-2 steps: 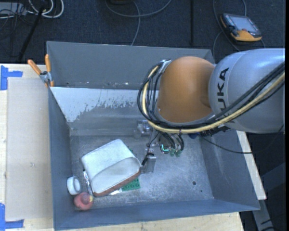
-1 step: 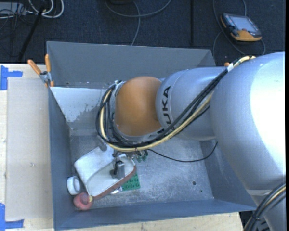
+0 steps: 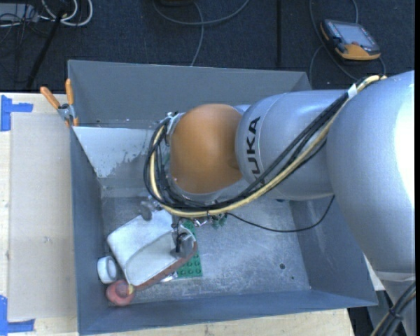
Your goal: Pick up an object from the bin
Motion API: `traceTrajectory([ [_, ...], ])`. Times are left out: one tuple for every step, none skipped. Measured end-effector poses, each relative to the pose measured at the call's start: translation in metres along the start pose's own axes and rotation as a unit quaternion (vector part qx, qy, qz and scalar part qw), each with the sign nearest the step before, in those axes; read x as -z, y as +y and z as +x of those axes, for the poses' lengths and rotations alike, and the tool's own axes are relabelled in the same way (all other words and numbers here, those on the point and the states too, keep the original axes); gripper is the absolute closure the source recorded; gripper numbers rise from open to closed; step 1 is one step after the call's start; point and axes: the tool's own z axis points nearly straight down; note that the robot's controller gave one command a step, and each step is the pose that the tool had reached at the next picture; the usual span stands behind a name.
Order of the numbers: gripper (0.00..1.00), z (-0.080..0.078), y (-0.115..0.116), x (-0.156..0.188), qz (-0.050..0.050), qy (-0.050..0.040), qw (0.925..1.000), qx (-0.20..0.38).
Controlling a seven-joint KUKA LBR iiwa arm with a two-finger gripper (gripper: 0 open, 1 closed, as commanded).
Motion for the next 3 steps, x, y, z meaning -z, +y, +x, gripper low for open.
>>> traceTrajectory([
  [0.0, -0.021, 0.012, -0.001, -0.001, 0.0005, 0.9893, 0.146],
  [0.0, -0.025, 0.007, -0.024, 0.001, -0.0084, 0.9611, 0.276],
  [0.0, -0.023, 0.017, -0.024, 0.003, -0.0084, 0.9093, 0.416],
])
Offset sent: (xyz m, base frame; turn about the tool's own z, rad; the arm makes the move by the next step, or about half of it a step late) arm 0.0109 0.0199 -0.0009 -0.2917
